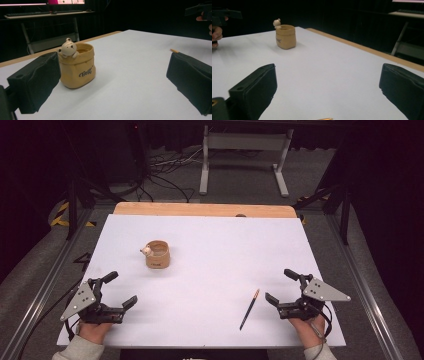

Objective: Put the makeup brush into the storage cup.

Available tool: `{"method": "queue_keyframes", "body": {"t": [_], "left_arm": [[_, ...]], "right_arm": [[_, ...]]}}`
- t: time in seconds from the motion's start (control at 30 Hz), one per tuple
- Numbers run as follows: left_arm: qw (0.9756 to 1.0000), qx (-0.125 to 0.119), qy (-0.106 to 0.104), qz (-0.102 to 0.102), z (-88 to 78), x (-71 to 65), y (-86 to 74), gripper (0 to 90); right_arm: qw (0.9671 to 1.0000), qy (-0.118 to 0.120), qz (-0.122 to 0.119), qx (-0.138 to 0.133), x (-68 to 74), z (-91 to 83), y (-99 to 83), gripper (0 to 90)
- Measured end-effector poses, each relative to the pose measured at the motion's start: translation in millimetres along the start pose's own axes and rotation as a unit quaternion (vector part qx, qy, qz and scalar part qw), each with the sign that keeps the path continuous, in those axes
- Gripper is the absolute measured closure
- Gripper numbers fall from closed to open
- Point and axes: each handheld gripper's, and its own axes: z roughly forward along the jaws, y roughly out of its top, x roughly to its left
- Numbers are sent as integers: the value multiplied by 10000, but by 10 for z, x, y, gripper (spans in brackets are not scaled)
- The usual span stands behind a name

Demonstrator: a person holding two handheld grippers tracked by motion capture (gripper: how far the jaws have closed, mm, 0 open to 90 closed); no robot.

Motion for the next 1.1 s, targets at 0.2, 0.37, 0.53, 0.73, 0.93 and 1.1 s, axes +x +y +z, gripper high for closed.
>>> {"method": "queue_keyframes", "body": {"t": [0.2, 0.37, 0.53, 0.73, 0.93, 1.1], "left_arm": [[10000, 22, -36, -42, 12, -6, -8, 1], [10000, 23, -37, -32, 11, -9, -5, 1], [10000, 37, -67, -51, 13, -1, -9, 1], [9999, 48, -72, -91, 21, 2, -15, 1], [9999, 77, -68, -67, 27, -2, -12, 1], [9999, 82, -66, -65, 28, -2, -12, 2]], "right_arm": [[9982, 187, 297, 484, -16, 40, 102, 35], [9946, 135, 352, 965, -15, 90, 164, 36], [9908, 146, 501, 1251, -27, 133, 208, 31], [9847, 133, 646, 1615, -12, 170, 281, 32], [9800, 198, 798, 1811, -11, 176, 339, 39], [9739, 171, 883, 2086, -38, 188, 358, 63]]}}
